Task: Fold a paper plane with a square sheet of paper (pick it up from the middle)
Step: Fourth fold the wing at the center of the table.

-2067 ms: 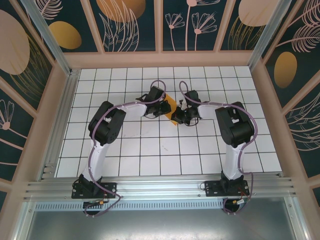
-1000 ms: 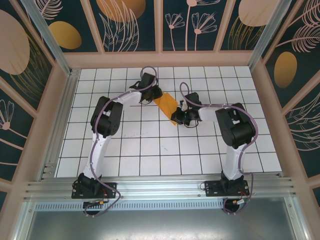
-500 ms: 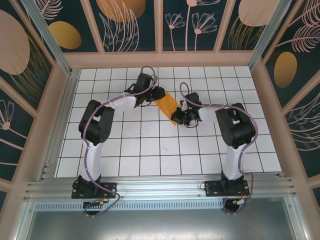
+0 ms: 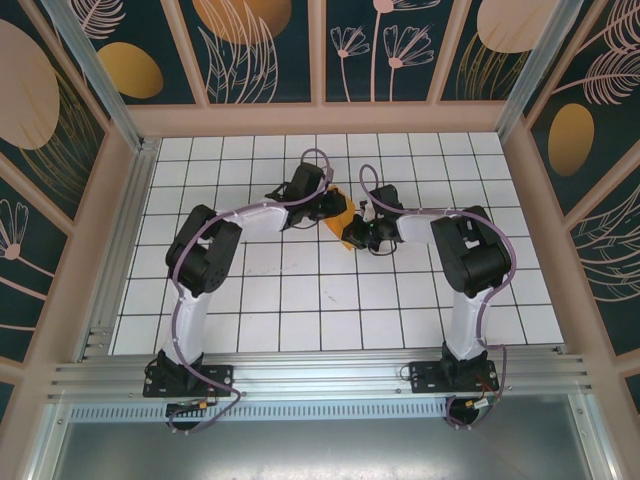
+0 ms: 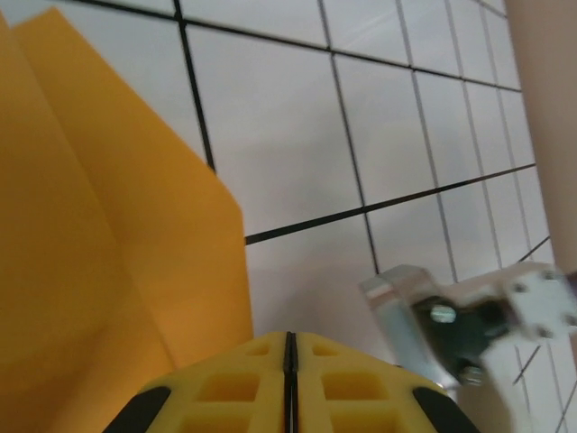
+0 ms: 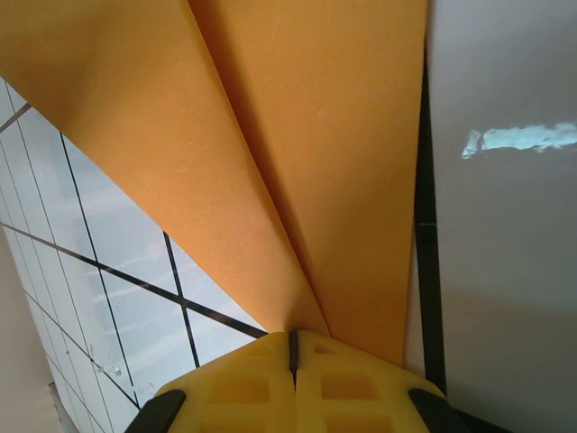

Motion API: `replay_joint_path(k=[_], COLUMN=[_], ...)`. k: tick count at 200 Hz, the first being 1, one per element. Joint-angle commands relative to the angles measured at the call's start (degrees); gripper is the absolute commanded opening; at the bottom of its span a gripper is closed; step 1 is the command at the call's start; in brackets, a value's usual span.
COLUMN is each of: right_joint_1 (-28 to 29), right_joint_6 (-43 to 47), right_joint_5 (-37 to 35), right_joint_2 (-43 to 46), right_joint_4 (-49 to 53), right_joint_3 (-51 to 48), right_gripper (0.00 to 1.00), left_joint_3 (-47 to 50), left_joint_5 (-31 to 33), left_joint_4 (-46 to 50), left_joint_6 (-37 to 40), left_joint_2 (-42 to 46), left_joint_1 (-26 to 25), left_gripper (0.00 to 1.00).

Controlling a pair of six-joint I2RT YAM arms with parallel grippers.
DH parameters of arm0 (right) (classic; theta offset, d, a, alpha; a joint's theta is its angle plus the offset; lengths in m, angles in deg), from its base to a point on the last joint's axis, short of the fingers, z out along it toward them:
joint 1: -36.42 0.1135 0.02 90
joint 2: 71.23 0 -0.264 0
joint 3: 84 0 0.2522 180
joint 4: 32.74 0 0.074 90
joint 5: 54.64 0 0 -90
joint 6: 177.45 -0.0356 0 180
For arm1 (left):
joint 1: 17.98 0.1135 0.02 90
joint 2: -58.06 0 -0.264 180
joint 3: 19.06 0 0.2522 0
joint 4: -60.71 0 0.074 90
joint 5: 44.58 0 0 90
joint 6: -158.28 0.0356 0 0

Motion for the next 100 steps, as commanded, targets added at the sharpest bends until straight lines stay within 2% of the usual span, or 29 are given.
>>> replay_joint_path(k=[1,22,45,100], right_joint_1=[1.9,1.9,2.0,2.0], right_joint_6=[-0.3,-0.3,-0.4,-0.4], right_joint_5=[-7.4,-7.5,-7.5,-8.1], right_joint_2=[-7.0,-7.0,-6.9,-7.2], right_joint_4=[14.3,14.4,14.3,14.6], right_joint_3=[-5.3,-5.5,-5.8,-6.5], right_gripper=[0.0,0.0,0.0,0.0], left_joint_3=[-2.8,-4.3,-5.4,-11.6], left_joint_5=[1.1,-1.6,-1.6,6.9], left_joint_4=[1.6,2.3,4.0,14.4], left_joint_6=[-2.4,-2.7,-2.0,0.5], left_joint_2=[-3.5,-5.6,-7.2,-11.2], left_joint_1=[0.5,0.5,0.5,1.3], left_gripper=[0.1,0.1,0.1,0.16])
